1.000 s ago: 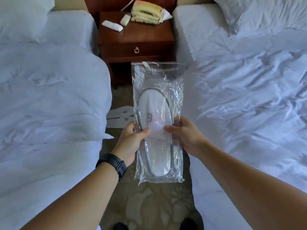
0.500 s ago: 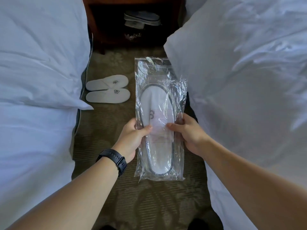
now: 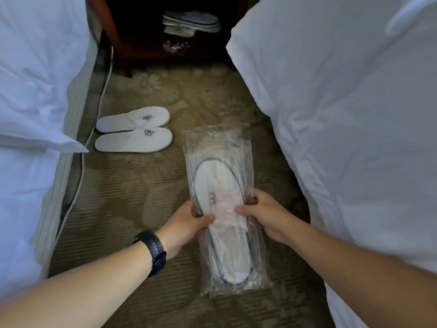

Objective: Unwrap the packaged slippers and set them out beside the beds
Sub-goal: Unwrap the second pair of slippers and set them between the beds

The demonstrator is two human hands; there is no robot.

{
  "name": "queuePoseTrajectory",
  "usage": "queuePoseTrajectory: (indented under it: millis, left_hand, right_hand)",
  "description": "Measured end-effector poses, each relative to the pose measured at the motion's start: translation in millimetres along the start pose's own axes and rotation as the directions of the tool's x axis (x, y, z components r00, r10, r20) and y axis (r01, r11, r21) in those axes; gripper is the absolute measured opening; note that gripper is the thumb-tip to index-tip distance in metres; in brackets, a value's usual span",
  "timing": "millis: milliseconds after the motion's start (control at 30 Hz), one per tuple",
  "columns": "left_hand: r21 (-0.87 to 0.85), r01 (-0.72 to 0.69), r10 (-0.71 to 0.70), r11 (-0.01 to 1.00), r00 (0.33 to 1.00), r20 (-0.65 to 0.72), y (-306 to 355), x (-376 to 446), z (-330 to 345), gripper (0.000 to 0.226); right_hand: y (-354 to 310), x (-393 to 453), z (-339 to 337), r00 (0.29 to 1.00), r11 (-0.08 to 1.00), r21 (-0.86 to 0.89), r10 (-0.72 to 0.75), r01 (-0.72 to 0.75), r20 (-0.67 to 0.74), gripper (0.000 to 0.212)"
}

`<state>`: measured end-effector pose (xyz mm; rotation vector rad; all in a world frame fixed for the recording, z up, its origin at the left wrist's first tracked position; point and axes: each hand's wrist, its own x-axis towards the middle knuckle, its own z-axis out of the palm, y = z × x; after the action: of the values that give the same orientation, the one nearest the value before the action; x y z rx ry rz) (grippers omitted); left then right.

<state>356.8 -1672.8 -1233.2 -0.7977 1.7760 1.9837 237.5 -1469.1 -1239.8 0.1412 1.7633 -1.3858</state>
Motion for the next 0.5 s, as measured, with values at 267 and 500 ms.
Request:
queuePoseTrajectory:
  millis: [267, 500]
  left_hand:
    - [0.002, 0.148, -0.147, 0.989, 0.984, 0.1, -52, 22, 10, 0.042]
    - [-0.128, 0.337, -0.308, 0.933, 0.93, 0.202, -95, 24, 5, 0.074]
  right_hand:
    - [62, 19, 4, 0.994, 0.994, -0.034, 0.103, -0.104, -0.035, 0.038]
    - [96, 25, 1, 0.98, 0.977, -0.073, 0.197, -0.199, -0.026, 0.019]
